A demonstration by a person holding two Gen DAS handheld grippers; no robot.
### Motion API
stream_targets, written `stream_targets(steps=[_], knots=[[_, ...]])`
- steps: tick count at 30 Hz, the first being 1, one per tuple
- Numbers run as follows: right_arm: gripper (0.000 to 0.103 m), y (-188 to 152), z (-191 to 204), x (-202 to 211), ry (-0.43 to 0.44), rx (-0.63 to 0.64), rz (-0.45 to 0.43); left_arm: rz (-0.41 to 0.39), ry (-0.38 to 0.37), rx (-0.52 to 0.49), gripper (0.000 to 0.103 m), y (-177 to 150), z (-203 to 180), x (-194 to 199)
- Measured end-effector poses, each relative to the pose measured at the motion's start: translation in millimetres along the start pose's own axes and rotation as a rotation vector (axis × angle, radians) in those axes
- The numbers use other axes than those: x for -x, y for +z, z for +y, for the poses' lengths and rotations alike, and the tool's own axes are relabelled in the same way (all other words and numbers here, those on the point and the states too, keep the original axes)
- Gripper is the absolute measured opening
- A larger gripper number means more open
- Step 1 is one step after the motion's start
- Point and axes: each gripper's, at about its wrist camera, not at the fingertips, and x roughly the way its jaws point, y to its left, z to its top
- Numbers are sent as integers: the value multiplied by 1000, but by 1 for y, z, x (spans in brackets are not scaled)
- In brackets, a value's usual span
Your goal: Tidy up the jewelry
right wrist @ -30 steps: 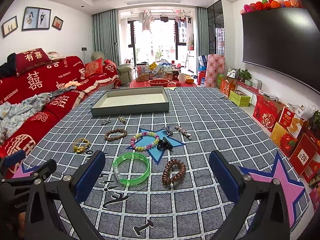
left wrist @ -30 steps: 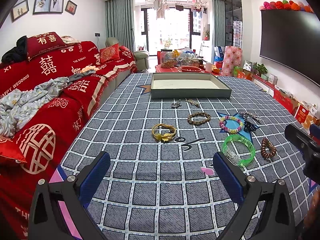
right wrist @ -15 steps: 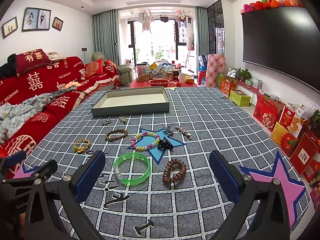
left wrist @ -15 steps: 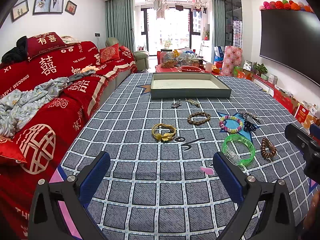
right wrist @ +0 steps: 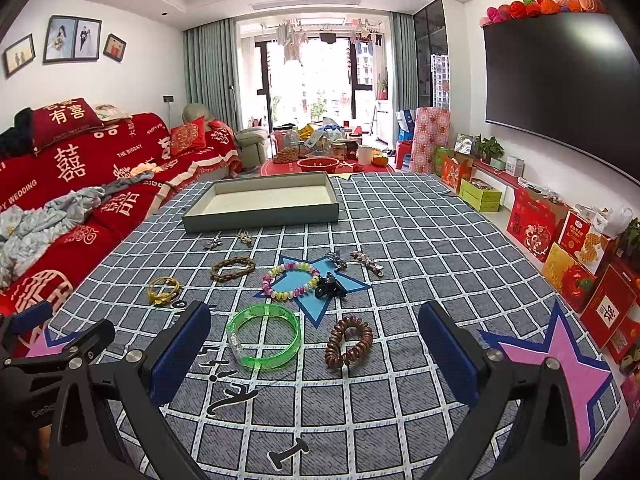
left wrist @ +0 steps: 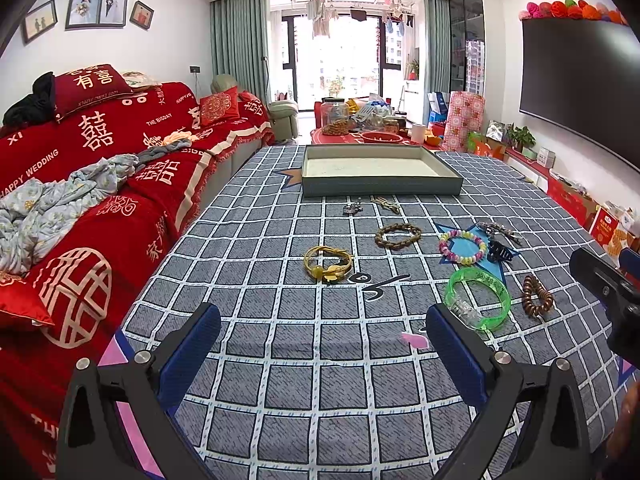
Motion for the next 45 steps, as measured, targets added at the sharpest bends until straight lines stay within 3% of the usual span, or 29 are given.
stream_targets(steps=[33,45], knots=[[103,0,-2,0,4,-3,1,4,-2,1,103,0,1,0],[103,0,14,-8,13,-10,28,22,0,12,103,-1,3,-5]])
